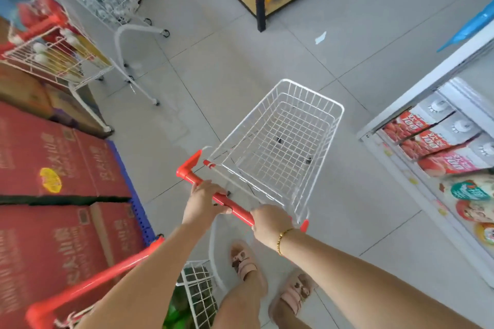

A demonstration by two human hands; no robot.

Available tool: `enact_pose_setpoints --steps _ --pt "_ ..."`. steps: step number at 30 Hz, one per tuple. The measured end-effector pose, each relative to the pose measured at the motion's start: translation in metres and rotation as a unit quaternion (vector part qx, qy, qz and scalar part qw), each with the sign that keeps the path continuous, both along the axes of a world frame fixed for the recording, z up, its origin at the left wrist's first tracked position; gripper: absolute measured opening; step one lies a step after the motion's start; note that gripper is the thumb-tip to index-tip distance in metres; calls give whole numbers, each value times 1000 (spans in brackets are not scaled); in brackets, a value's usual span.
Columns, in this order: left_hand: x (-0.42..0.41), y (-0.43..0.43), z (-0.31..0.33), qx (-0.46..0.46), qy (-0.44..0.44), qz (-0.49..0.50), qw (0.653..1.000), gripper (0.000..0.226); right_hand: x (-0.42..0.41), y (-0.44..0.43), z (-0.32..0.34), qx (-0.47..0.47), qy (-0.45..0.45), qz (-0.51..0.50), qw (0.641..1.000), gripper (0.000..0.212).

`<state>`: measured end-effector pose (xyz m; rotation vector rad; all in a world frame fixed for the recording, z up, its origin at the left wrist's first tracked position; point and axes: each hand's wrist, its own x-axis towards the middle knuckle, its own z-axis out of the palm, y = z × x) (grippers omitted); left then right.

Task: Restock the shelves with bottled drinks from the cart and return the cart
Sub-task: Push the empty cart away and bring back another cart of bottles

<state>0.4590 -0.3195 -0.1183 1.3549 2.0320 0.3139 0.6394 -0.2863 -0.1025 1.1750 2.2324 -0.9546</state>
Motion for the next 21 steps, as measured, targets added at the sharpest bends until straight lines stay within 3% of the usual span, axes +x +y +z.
enact_pose_setpoints --steps 4,8,15,21 --pt "-12 11 -11 42 -27 164 985 38 -19 58 1 50 11 54 997 18" --pt "-26 40 -17 87 -35 300 949 37 -68 129 1 77 -2 104 992 21" --pt "-94 67 -13 100 -17 405 909 35 -161 203 3 97 -16 213 972 32" --pt "-186 45 -13 69 -16 460 885 37 -247 208 1 68 21 328 942 29"
